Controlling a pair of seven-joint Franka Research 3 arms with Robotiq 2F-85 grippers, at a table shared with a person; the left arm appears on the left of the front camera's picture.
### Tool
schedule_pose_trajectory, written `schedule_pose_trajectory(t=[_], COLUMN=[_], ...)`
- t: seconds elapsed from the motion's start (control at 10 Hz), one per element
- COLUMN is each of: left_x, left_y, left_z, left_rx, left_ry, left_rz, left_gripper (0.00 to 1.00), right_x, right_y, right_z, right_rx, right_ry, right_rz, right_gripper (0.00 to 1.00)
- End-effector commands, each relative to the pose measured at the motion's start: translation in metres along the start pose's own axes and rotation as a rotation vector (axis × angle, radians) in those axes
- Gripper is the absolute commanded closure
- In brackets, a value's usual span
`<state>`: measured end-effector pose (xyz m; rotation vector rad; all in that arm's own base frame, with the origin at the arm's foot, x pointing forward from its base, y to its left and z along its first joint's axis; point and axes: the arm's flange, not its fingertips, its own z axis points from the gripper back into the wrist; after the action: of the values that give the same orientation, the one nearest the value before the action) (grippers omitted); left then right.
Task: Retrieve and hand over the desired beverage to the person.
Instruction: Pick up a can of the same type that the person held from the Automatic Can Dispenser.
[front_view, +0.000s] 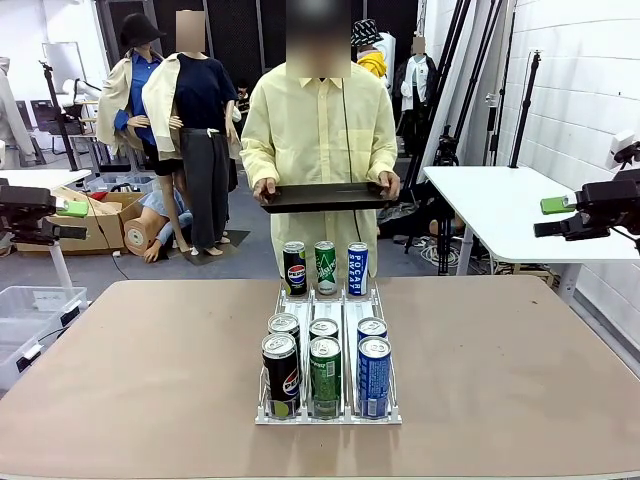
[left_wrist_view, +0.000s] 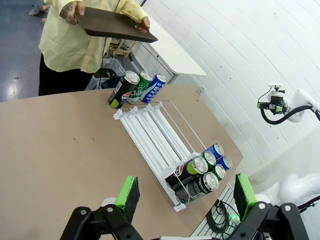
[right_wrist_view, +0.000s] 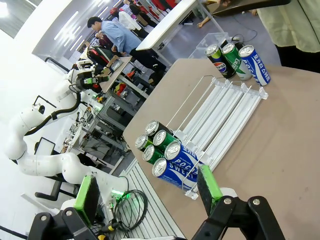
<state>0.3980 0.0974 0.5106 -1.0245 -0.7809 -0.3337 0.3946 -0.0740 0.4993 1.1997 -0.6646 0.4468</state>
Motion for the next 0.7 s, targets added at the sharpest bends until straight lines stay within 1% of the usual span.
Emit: schedule_pose_trajectory(t=[0.0, 0.6], left_x=[-0.0003, -0.0003], left_y=[-0.0007, -0.0007], left_z=[0.0024, 0.0024], left_rx=[-0.011, -0.011], left_ry=[-0.004, -0.004], left_rz=[0.011, 0.011], left_gripper=[0.00, 0.00], right_x=[0.0008, 0.0008], right_y=[0.0003, 0.0003], right_z=[-0.0001, -0.0001], right_rx=[0.009, 0.009], right_ry=[-0.010, -0.010], right_rz=[-0.006, -0.006], right_gripper=[0.00, 0.00])
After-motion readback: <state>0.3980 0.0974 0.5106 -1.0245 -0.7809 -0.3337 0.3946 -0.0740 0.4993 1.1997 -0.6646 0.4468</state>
